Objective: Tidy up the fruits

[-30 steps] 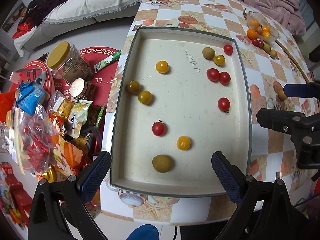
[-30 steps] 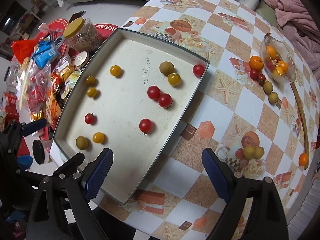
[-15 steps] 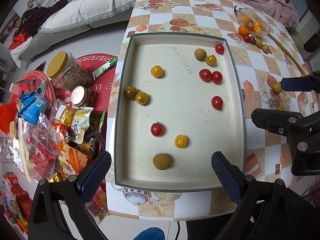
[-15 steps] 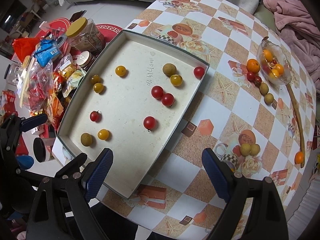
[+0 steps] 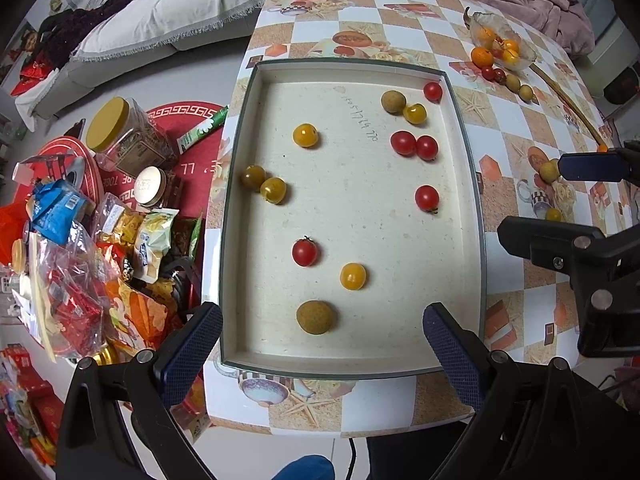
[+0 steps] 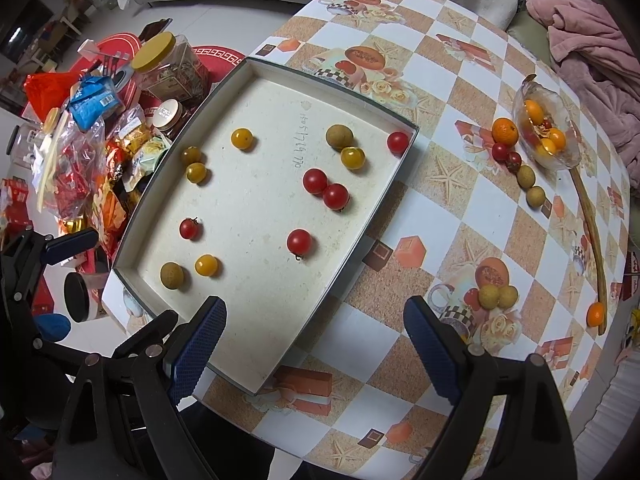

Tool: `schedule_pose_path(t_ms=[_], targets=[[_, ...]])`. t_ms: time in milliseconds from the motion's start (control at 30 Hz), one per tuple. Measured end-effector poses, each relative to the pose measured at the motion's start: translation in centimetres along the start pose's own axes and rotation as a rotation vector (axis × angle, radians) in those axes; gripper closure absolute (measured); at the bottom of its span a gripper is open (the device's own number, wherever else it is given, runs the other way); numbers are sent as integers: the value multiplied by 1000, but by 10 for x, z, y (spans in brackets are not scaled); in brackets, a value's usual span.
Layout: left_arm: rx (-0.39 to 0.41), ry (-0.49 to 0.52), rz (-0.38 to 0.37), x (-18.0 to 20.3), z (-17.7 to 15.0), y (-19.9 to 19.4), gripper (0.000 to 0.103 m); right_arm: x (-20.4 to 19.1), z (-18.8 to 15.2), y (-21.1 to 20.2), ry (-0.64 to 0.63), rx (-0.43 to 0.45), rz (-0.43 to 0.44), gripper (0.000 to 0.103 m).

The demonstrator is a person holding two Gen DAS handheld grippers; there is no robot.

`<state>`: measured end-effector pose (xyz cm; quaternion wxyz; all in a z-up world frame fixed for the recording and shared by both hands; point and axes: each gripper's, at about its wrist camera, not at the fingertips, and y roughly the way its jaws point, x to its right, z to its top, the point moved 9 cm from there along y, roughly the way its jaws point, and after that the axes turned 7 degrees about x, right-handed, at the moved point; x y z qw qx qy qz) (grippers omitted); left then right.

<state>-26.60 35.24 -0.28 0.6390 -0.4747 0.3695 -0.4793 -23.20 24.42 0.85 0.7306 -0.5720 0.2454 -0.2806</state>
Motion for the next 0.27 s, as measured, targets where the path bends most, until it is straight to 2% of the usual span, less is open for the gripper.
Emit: schedule_pose_path(t_ms=[267], targets=[[9, 18, -5, 3, 0, -1, 2, -3, -3, 3, -4, -10, 1, 11]])
